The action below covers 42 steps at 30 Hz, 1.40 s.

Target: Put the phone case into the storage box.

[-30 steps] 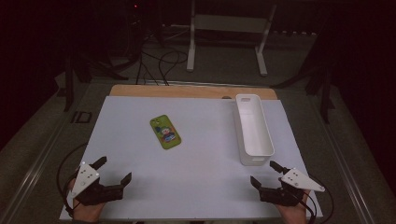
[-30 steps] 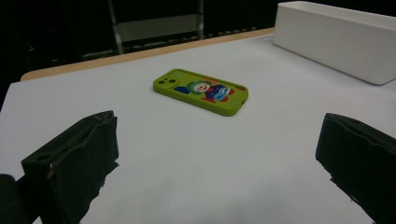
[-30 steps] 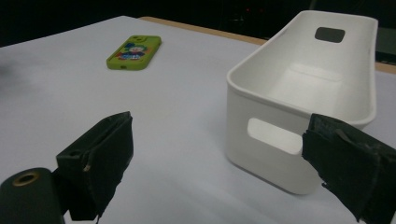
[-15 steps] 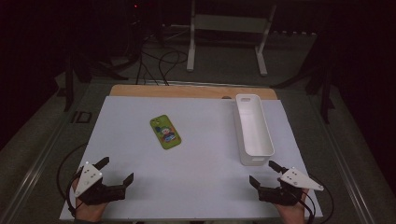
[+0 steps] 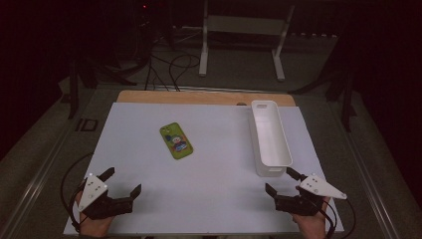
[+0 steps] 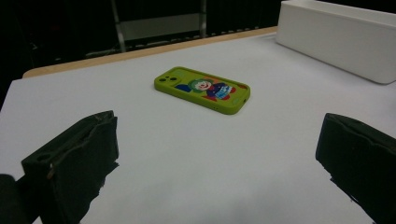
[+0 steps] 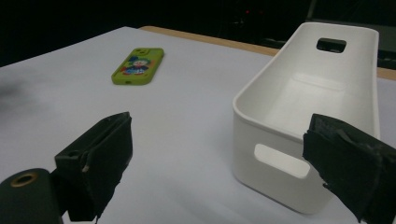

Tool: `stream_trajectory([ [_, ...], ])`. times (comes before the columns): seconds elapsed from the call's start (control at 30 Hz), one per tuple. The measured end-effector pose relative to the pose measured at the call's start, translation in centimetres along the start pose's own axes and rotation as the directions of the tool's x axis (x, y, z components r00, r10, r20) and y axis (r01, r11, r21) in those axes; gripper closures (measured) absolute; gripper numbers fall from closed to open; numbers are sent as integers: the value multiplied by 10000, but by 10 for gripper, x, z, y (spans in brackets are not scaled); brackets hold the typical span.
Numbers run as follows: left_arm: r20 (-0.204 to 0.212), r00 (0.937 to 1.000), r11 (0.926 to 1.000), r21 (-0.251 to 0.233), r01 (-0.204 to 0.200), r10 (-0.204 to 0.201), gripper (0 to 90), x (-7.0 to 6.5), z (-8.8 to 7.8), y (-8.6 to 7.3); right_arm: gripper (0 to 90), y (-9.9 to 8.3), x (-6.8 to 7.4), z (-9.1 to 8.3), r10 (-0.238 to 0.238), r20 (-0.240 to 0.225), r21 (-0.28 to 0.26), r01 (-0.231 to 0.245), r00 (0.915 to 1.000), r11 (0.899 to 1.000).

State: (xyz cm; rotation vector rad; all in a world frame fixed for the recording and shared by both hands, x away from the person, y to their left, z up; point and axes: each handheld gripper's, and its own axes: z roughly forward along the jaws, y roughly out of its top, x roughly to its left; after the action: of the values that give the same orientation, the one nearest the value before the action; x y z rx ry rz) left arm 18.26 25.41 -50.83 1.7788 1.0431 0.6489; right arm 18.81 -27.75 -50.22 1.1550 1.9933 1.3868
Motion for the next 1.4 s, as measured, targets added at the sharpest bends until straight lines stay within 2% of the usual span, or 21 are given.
stream_trajectory([
  [0.43,-6,10000,9999,83,-57,57,0,-1,3,-2,79,21,7,6,-368,-83,188,370,9993,9991],
  [1.4,-83,9999,9999,154,-63,65,0,1,3,-3,79,49,24,38,-253,-422,443,271,9988,9986],
])
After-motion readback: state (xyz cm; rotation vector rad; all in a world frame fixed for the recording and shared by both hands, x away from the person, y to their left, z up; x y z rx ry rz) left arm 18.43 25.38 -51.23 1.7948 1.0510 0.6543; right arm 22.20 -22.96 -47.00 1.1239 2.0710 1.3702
